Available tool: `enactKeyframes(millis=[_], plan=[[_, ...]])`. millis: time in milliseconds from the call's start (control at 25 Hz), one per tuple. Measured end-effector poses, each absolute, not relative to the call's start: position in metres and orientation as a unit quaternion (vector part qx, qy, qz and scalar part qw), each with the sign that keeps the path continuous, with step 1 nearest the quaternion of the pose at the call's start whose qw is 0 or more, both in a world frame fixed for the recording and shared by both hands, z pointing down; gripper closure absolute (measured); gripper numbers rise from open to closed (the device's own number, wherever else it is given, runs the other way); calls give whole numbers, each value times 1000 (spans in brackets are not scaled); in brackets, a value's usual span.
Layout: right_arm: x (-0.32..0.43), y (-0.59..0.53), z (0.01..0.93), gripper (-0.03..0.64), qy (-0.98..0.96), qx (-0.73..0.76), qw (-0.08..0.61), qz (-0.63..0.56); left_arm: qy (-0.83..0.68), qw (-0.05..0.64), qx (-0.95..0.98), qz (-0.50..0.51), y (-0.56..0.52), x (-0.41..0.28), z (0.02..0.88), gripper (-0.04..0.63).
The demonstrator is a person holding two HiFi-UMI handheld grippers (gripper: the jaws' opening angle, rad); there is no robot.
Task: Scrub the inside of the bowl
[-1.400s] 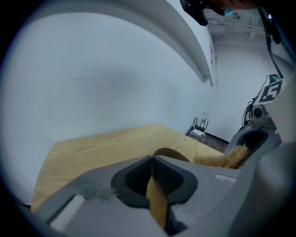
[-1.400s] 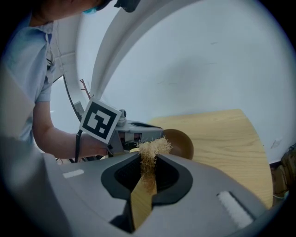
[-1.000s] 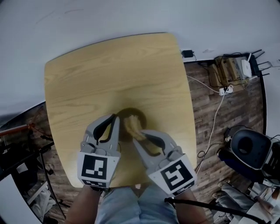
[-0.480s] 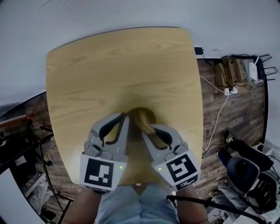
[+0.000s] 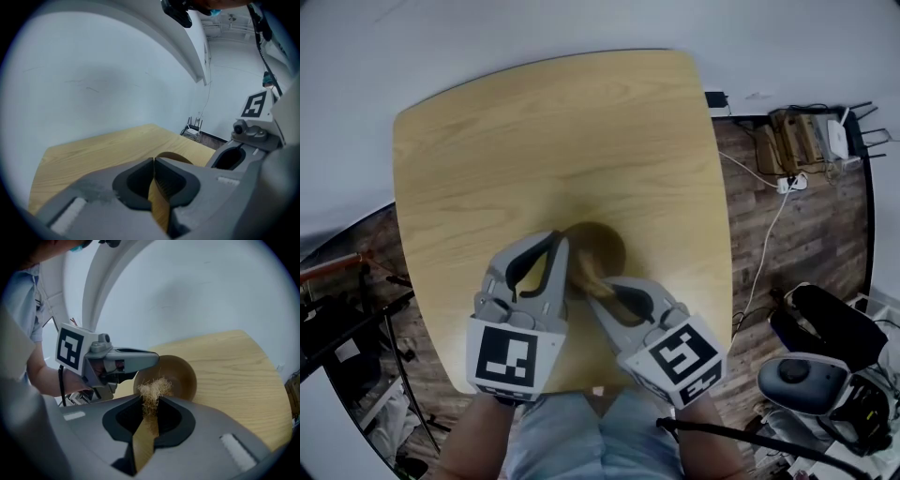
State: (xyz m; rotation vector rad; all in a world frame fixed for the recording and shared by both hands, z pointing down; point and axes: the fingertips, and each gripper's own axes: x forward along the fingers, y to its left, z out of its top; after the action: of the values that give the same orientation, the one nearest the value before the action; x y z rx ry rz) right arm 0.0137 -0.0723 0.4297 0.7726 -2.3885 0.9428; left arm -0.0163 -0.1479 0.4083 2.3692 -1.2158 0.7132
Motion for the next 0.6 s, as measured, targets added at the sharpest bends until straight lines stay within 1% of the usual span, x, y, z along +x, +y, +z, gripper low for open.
enactKeyframes(millis=[240,600], plan=[[-2,-47,410,560,-876,263,216,342,-421,149,852,272,-139,-29,411,563],[12,-34,378,558,-887,254,180,341,-438,159,840,279,-144,-30,414,563]])
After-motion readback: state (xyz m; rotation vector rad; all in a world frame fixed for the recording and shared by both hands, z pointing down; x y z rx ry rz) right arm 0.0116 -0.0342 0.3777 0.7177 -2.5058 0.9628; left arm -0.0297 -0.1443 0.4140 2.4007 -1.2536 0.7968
